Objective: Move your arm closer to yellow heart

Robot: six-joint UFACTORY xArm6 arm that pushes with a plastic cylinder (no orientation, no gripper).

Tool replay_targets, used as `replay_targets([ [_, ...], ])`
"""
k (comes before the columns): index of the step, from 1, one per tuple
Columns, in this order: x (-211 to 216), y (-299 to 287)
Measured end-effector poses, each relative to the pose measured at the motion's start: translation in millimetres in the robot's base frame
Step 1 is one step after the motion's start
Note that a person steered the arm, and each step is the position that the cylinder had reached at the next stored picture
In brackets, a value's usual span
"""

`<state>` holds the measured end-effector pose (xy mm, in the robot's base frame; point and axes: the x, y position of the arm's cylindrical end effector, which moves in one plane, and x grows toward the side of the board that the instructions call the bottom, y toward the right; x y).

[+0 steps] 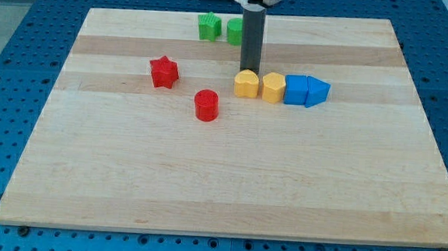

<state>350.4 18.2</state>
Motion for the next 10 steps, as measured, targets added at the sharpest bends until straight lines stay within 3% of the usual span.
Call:
replay_targets([
  [8,1.3,-4.0],
  [10,-1.2,-29.1],
])
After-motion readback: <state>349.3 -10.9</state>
